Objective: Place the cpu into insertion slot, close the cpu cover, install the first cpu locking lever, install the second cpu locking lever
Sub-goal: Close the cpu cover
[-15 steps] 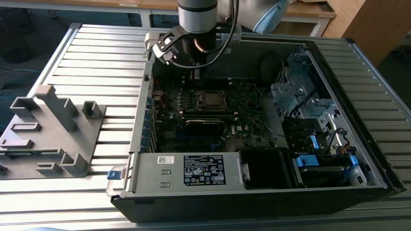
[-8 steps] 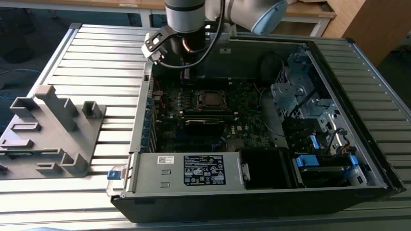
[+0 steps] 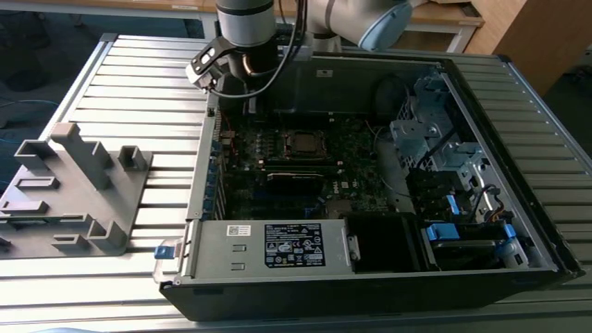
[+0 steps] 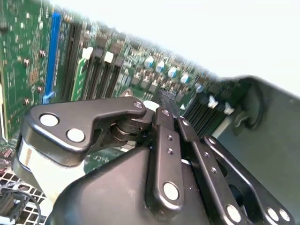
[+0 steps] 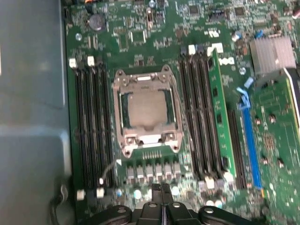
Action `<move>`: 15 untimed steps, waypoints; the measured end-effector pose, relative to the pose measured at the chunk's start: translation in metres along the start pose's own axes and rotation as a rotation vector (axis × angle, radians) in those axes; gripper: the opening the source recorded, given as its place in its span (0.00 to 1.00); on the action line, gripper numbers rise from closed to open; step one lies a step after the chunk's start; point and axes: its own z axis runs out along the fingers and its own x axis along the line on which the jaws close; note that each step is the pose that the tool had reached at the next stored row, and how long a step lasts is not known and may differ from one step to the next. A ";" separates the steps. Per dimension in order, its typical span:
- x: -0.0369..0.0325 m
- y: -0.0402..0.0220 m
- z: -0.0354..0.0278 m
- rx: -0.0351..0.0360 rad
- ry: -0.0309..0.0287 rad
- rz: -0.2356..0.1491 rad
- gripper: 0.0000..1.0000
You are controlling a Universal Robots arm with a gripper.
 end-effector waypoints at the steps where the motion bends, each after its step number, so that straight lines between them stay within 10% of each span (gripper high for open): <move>1: -0.0004 -0.0032 -0.0003 -0.0017 0.0002 0.000 0.11; 15: -0.0062 -0.0488 -0.0048 -0.0250 0.0029 0.003 0.11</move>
